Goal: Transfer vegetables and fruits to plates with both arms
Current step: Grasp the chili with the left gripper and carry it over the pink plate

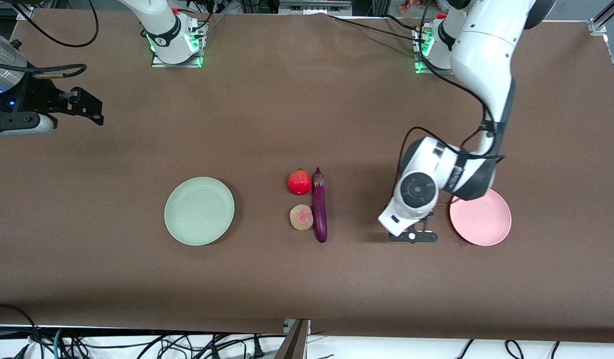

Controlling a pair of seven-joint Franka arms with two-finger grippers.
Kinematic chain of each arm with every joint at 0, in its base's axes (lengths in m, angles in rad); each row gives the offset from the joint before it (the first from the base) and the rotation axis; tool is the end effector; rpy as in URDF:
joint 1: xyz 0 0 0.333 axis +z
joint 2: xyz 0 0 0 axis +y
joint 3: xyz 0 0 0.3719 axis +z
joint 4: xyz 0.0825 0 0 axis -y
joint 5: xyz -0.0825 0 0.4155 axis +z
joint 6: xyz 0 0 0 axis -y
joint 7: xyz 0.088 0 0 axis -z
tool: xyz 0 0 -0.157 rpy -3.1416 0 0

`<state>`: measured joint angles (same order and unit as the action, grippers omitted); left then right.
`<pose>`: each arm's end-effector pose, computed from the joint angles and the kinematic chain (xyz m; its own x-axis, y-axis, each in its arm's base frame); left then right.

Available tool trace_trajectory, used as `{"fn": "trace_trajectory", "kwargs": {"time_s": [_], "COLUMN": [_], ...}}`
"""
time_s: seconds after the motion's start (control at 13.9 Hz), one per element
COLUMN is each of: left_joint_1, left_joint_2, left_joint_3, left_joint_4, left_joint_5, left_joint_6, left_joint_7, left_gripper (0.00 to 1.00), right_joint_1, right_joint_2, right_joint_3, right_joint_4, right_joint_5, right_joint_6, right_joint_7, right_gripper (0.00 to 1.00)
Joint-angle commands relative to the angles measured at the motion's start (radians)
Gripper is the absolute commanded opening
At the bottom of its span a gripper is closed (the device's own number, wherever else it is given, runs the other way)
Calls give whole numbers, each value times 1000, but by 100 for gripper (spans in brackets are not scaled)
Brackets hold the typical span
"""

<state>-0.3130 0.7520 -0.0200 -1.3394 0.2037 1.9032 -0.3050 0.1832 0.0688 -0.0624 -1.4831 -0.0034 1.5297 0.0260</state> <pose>0.7403 -0.2273 0.2444 0.9865 -0.0931 -0.1344 -0.1204 -0.9698 -0.2123 0.6017 0.0739 0.6299 0.9953 0.0945 -0.0219 0.0947 -0.9955 0.0083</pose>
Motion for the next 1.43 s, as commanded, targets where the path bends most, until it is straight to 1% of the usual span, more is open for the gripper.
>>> {"fn": "trace_trajectory", "kwargs": {"time_s": [0.0,0.14,0.22,0.29,0.43,0.5,0.57,0.65,0.72,0.79,0.93,1.15,1.29,1.36], "left_joint_1": [109,191,222,241,264,264,264,264,264,262,258,261,261,259], "left_joint_2": [-63,-65,-65,-65,-56,-57,-54,-51,-51,-51,-53,-53,-53,-53], "left_joint_3": [-8,-9,-12,-12,-15,-15,-15,-15,-15,-15,-15,-15,-15,-15], "left_joint_4": [-20,-27,-38,-65,-122,-153,-158,-158,-155,-152,-149,-145,-145,-145], "left_joint_5": [23,17,13,13,13,13,13,22,22,23,23,22,17,17], "left_joint_6": [-61,-66,-66,-59,-12,35,55,59,62,69,69,69,71,71], "left_joint_7": [292,474,518,533,537,537,535,535,535,535,534,534,531,531], "left_gripper": [0,0,0,0,0,0,11,20,63,100,100,100,100,100], "right_joint_1": [-10,-11,-13,-7,-13,-11,-5,14,45,58,113,226,290,323], "right_joint_2": [3,3,44,90,115,153,155,158,170,202,259,333,386,413], "right_joint_3": [6,4,4,4,6,6,12,15,15,15,16,16,16,15], "right_joint_4": [21,15,15,50,50,49,43,43,44,47,47,46,44,43], "right_joint_5": [48,43,42,24,26,37,45,51,62,88,155,180,245,241], "right_joint_6": [-2,1,25,1,-17,-25,-22,-17,-2,35,117,251,349,387], "right_joint_7": [5,2,-17,-29,-23,-24,-24,-8,-6,-3,79,265,378,420], "right_gripper": [100,100,100,100,100,100,100,100,100,100,100,100,100,100]}}
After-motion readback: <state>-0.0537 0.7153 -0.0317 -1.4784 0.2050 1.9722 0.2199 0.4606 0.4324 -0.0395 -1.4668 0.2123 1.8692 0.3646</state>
